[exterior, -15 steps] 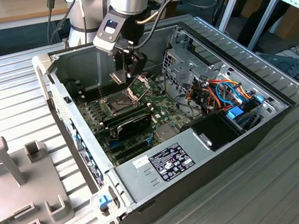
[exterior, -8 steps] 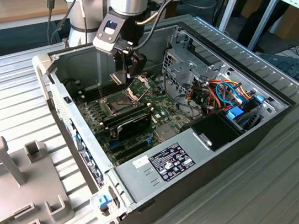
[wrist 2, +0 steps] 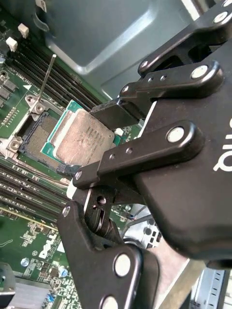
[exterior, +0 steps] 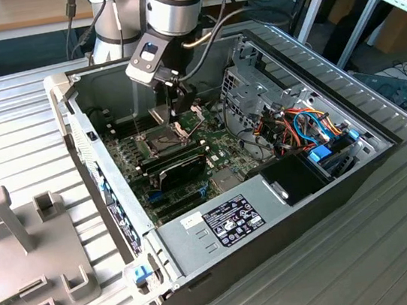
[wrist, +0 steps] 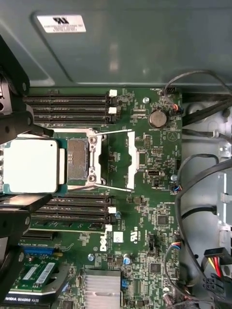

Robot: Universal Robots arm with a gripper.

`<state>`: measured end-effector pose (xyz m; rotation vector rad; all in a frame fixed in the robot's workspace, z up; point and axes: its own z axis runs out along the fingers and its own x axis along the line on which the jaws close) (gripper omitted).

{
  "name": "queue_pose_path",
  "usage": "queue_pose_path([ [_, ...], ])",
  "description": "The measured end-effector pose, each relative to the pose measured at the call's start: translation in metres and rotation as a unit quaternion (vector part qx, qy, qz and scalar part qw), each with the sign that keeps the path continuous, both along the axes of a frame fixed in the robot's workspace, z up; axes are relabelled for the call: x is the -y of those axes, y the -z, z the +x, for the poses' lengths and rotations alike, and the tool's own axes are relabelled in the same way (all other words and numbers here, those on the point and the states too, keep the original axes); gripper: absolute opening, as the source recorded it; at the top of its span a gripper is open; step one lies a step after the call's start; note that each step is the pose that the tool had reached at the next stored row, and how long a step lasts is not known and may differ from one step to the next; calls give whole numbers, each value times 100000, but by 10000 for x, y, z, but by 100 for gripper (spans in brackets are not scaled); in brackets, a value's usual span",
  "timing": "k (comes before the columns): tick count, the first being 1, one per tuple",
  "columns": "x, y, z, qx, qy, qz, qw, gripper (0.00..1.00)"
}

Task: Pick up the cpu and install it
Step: 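Place the cpu into insertion slot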

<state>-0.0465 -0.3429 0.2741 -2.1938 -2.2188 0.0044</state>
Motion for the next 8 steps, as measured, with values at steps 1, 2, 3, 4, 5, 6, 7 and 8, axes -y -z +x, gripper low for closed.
queue_pose_path([
  [1,0,34,0,-3,-1,-1,100000,55],
  [2,0,74,0,0,-1,-4,100000,55],
  [3,0,96,0,-3,-2,0,100000,55],
  [4,0,113,0,-3,-2,-2,100000,55],
  [5,0,130,0,0,-1,1,100000,55],
  [6,0,149,0,-1,-1,-1,100000,55],
  [7,-1,177,0,-2,0,0,100000,55],
  [8,-1,195,0,2,0,2,100000,55],
])
